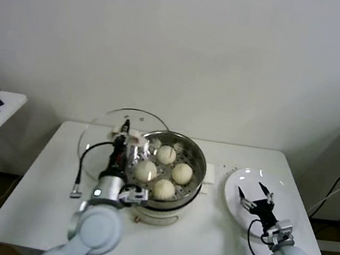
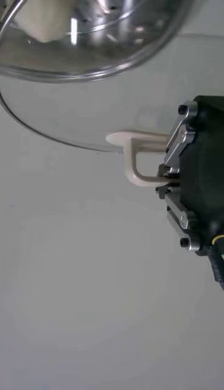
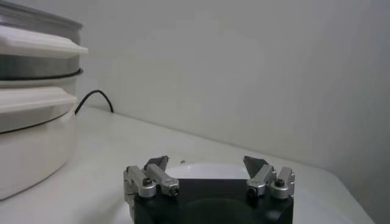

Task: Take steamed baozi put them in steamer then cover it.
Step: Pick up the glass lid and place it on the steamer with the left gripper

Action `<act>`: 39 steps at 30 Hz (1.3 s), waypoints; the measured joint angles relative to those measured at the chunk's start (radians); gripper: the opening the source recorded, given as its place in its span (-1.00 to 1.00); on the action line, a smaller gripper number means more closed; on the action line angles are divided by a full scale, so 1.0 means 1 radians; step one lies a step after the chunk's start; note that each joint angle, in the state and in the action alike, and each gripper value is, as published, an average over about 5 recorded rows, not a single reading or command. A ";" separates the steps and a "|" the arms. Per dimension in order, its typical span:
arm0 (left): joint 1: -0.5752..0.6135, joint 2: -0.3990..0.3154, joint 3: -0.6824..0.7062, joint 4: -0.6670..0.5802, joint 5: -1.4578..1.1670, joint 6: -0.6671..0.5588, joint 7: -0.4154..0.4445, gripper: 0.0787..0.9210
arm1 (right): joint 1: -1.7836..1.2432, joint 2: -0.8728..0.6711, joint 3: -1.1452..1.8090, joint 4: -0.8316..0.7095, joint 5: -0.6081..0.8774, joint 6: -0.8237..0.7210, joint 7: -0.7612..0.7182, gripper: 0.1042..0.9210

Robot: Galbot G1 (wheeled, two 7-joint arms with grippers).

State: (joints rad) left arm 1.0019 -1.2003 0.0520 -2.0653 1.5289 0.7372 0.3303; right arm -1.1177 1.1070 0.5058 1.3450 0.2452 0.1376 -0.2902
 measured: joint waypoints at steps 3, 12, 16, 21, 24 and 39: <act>-0.027 -0.051 0.040 0.037 0.035 0.000 0.016 -0.83 | 0.000 0.002 0.003 0.000 -0.002 0.000 0.000 0.76; -0.060 -0.197 0.088 0.157 0.104 0.000 0.050 -0.83 | -0.004 0.006 0.015 -0.003 -0.009 0.003 0.001 0.76; -0.074 -0.242 0.098 0.204 0.122 -0.001 0.062 -0.83 | -0.004 0.009 0.019 -0.007 -0.011 0.005 0.000 0.76; -0.077 -0.287 0.099 0.254 0.137 -0.001 0.068 -0.83 | -0.001 0.009 0.018 -0.010 -0.015 0.005 0.000 0.76; -0.076 -0.301 0.100 0.274 0.140 -0.001 0.069 -0.83 | 0.003 0.007 0.015 -0.013 -0.016 0.005 0.000 0.76; -0.072 -0.327 0.097 0.319 0.150 -0.001 0.060 -0.83 | 0.026 0.009 -0.007 -0.017 -0.022 0.002 -0.001 0.76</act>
State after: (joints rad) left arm 0.9300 -1.5272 0.1489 -1.7463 1.6786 0.7366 0.3905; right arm -1.0916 1.1156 0.4993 1.3282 0.2229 0.1393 -0.2911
